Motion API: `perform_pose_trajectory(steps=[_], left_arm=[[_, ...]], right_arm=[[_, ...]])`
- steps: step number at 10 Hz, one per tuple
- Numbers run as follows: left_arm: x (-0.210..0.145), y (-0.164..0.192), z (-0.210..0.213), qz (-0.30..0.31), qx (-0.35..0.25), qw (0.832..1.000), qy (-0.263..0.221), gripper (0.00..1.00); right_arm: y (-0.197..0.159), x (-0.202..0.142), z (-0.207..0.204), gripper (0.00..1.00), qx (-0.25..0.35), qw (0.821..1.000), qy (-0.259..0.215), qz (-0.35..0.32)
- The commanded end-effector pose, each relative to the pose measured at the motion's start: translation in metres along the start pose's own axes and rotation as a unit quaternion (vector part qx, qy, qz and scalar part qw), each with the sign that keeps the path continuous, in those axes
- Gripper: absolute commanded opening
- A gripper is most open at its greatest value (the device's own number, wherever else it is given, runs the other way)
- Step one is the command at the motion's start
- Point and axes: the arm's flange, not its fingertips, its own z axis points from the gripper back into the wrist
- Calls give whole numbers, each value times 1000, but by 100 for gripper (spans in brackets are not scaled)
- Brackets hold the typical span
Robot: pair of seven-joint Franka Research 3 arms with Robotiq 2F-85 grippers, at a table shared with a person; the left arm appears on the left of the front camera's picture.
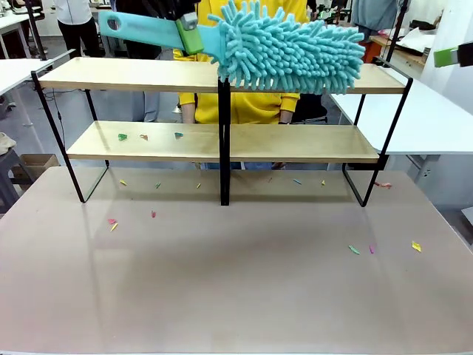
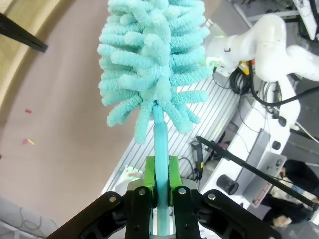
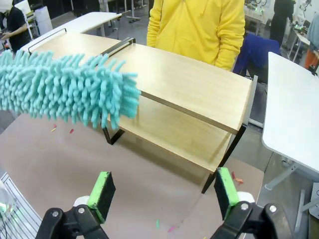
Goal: Clean the shelves.
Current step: Clean a randomly selected level of the Shelf with the Duster.
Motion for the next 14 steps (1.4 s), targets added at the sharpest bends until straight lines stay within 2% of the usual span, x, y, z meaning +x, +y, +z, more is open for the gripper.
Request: perform_pose_trajectory(steps=[1, 2, 3, 5, 7, 8, 9, 10, 11, 12, 13, 14], left_arm=[[-44, 10, 11, 12, -17, 998, -60, 12], [-85, 31, 29, 66, -14, 992, -111, 12], [-131, 52, 43, 92, -50, 982, -156, 12], [-234, 87, 56, 159, -79, 945, -273, 12], [-333, 123, 52, 201, -122, 897, -375, 12], [-370, 142, 44, 228, -139, 875, -403, 12], [-402, 157, 32, 226, -154, 861, -428, 12], [-424, 170, 18, 232, -174, 847, -447, 12], [-433, 182, 6, 273, -202, 823, -455, 12], [-434, 186, 0, 285, -210, 816, -458, 12], [-446, 179, 13, 271, -176, 839, -438, 12], [-446, 179, 13, 271, -176, 839, -438, 12]], right_arm=[[-1, 0, -1, 100, 4, 1000, -3, -2], [-1, 0, -1, 100, 4, 1000, -3, -2], [-1, 0, -1, 100, 4, 1000, -3, -2], [-1, 0, -1, 100, 4, 1000, -3, -2], [-1, 0, -1, 100, 4, 1000, -3, -2], [-1, 0, -1, 100, 4, 1000, -3, -2], [-1, 0, -1, 100, 4, 1000, -3, -2], [-1, 0, -1, 100, 4, 1000, -3, -2], [-1, 0, -1, 100, 4, 1000, -3, -2], [-1, 0, -1, 100, 4, 1000, -3, -2], [-1, 0, -1, 100, 4, 1000, -3, -2], [-1, 0, -1, 100, 4, 1000, -3, -2]])
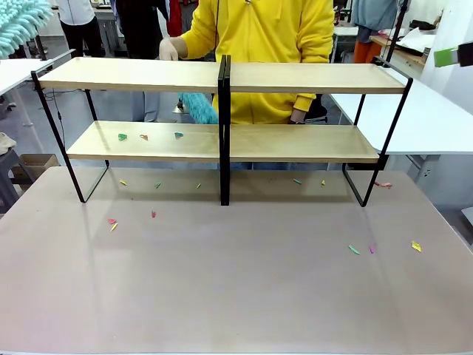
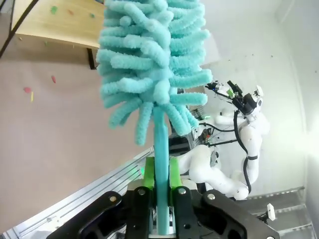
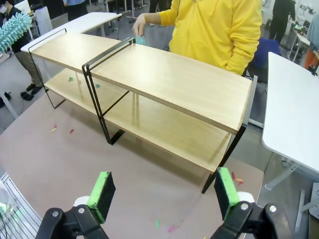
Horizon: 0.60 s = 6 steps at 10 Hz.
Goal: Clean the shelves.
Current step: Clean a randomly selected level of the Shelf with the Duster, then clean another randomly selected level of the Shelf with the Duster.
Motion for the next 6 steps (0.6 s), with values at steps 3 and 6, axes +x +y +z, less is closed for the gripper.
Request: perform_pose_trajectory(steps=[3, 6], left_arm=[[2, -14, 3, -24, 5, 1000, 6, 12], [2, -14, 3, -24, 5, 1000, 6, 12]], right_arm=[[-1, 0, -1, 100, 3, 1000, -3, -2], [-1, 0, -1, 100, 3, 1000, -3, -2]])
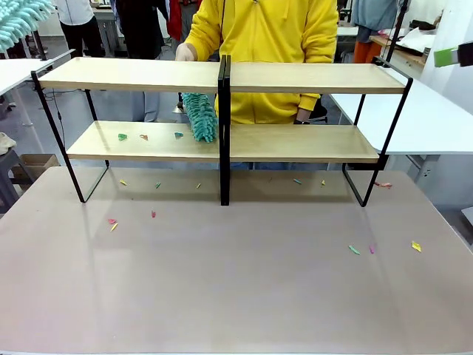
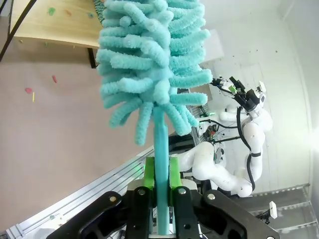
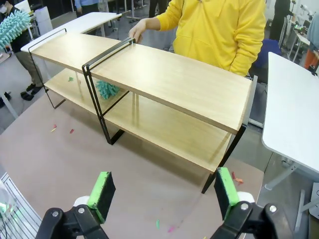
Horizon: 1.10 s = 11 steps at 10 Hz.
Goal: Clean the shelves.
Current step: Clean another randomly selected level of the Shelf with the Duster.
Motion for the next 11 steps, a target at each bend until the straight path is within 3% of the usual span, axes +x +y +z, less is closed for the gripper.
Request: perform_pose_trajectory(steps=[1, 2, 3, 7, 11], left_arm=[[0, 0, 1, -14, -4, 1000, -1, 12], [0, 0, 0, 0, 0, 1000, 0, 12], [2, -12, -15, -28, -1, 998, 54, 12], [0, -30, -86, -71, 47, 984, 158, 12], [1, -8, -15, -39, 1, 996, 77, 12]], right_arm=[[-1, 0, -1, 100, 3, 1000, -3, -2], [-1, 0, -1, 100, 3, 1000, -3, -2], [-1, 0, -1, 100, 3, 1000, -3, -2], [-1, 0, -1, 100, 3, 1000, -3, -2], [-1, 0, -1, 100, 3, 1000, -3, -2]])
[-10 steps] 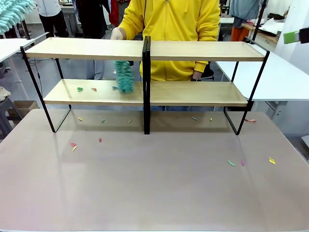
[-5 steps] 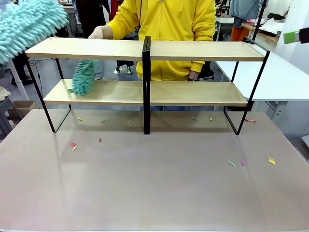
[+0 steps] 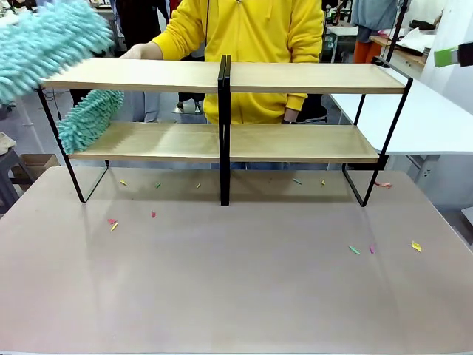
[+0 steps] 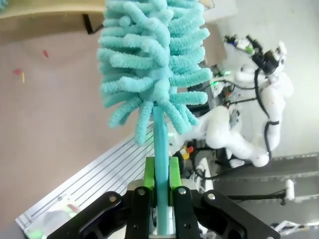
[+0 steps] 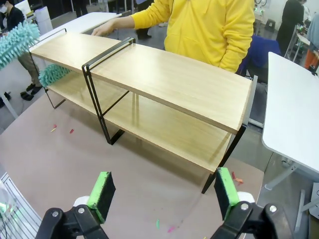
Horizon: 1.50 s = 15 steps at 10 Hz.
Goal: Clean the shelves.
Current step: Clean another randomly selected level of the Shelf with the Duster.
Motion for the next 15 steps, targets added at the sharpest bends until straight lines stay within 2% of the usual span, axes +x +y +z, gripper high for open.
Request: perform_pose_trajectory(steps=[1, 3, 5, 8, 10, 11, 12, 13, 14, 15], left_arm=[[-17, 16, 44, -7, -37, 998, -40, 12], [-43, 31, 82, -2, -64, 993, -96, 12], [-64, 37, 95, -4, -75, 991, -110, 12], [-65, 33, 82, -5, -53, 995, -84, 12], [-61, 17, 53, -20, -44, 998, -28, 12], [-58, 1, 18, -33, -31, 998, 37, 12], [-58, -14, -24, -62, -13, 989, 135, 12], [-66, -27, -81, -88, 18, 961, 263, 12], [-76, -26, -122, -90, 56, 930, 353, 12], [-84, -17, -158, -82, 95, 901, 416, 12]], right_arm=[[-1, 0, -1, 100, 3, 1000, -3, -2], [-1, 0, -1, 100, 3, 1000, -3, -2], [-1, 0, -1, 100, 3, 1000, -3, -2], [-1, 0, -1, 100, 3, 1000, -3, -2], [-1, 0, -1, 100, 3, 1000, -3, -2], [-1, 0, -1, 100, 3, 1000, -3, -2], [-1, 0, -1, 100, 3, 1000, -3, -2], [-1, 0, -1, 100, 3, 1000, -3, -2], [-1, 0, -1, 100, 3, 1000, -3, -2], [-1, 0, -1, 100, 3, 1000, -3, -2]])
